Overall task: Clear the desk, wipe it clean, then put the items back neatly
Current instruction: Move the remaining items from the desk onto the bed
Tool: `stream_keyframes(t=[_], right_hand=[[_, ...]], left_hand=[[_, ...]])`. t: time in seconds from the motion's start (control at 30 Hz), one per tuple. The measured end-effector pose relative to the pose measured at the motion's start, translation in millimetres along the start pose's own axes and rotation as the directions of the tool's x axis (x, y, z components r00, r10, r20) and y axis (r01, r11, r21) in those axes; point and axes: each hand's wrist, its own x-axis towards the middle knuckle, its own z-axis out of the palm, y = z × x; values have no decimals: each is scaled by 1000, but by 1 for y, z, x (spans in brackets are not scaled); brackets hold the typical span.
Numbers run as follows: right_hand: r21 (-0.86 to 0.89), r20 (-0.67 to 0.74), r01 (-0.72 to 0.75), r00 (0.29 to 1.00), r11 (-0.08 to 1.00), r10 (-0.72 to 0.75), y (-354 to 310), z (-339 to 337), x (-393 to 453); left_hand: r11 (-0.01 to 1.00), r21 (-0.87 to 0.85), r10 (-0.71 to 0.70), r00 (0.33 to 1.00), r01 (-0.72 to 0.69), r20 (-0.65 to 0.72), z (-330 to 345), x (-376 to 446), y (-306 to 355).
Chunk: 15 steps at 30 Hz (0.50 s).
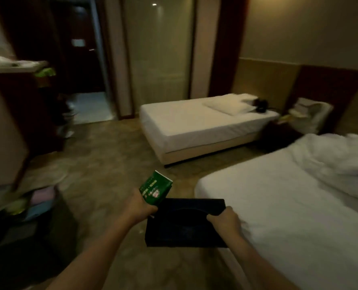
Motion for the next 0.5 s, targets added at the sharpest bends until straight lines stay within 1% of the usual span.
stream_keyframes(t=[0.1, 0.17, 0.27, 0.33, 0.5], right_hand=[[5, -137, -86, 987, 996, 86, 47, -71, 30], [16, -211, -161, 964, 987, 161, 76, -112, 40], [77, -277, -254, 924, 964, 265, 119, -159, 49], [118, -329, -324, 879, 939, 345, 145, -184, 55], [259, -397, -468, 745, 845, 535, 203, -227, 71]], left_hand=[[990, 44, 132, 985, -137, 111, 86, 32, 66], [975, 42, 206, 958, -218, 200, 138, 34, 108], [948, 97, 257, 911, -302, 323, 210, 44, 154], [912, 187, 269, 877, -364, 398, 252, 54, 178], [843, 227, 279, 758, -487, 590, 360, 75, 227]])
